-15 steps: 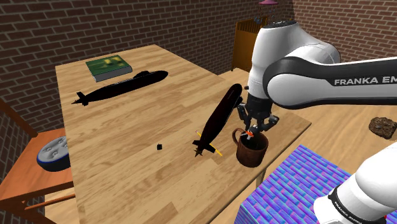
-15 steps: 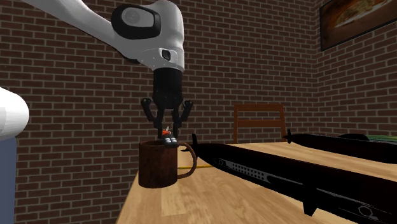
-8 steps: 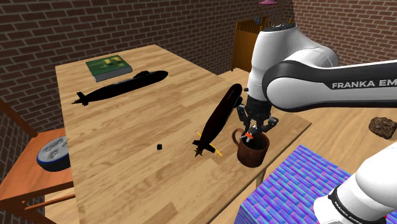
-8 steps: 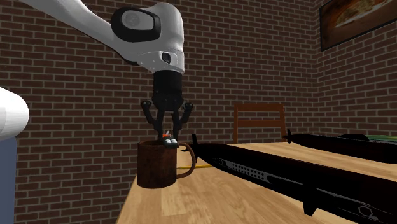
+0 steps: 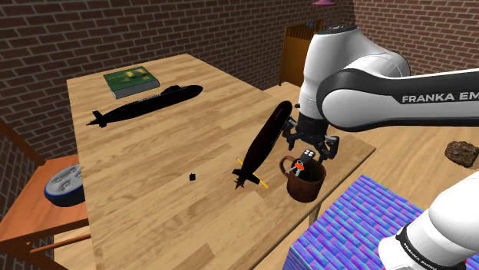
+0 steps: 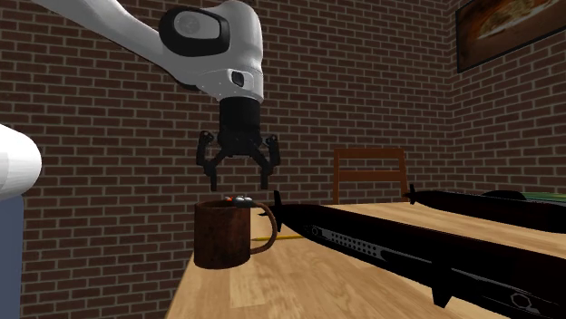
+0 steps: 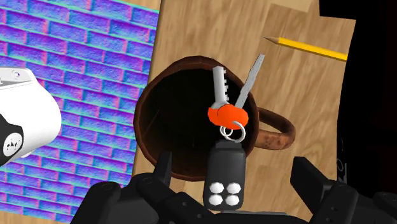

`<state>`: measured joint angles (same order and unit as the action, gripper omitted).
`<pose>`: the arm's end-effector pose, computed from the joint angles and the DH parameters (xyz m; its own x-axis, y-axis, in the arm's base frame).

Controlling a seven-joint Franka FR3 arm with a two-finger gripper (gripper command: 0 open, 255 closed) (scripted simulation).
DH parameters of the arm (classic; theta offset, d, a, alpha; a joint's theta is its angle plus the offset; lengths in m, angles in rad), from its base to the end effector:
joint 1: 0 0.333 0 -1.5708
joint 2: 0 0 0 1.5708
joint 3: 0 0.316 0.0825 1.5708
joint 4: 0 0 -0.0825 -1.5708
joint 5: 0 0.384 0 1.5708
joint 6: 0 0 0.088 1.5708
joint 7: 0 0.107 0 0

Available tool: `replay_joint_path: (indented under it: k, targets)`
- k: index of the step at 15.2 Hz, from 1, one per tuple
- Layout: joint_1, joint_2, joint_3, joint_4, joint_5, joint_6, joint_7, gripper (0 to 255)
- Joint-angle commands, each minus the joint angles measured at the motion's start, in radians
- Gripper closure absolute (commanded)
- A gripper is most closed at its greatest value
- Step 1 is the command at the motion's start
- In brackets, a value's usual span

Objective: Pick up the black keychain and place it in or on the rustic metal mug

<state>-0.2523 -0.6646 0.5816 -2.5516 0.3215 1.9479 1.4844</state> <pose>0.3448 0.1446 0.4478 0.1866 -0.9813 0.0476 -0.9824 -0.1866 0.0037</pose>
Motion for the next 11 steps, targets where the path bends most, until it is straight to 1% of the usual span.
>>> replay_joint_path:
  k: [1,3,11]
  targets:
    - [0.001,-0.016,-0.015,0.04,-0.008,-0.056,0.003,0]
    - [-0.002,-0.025,-0.032,0.093,-0.02,-0.118,0.005,0]
    - [-0.002,-0.025,-0.032,0.093,-0.02,-0.118,0.005,0]
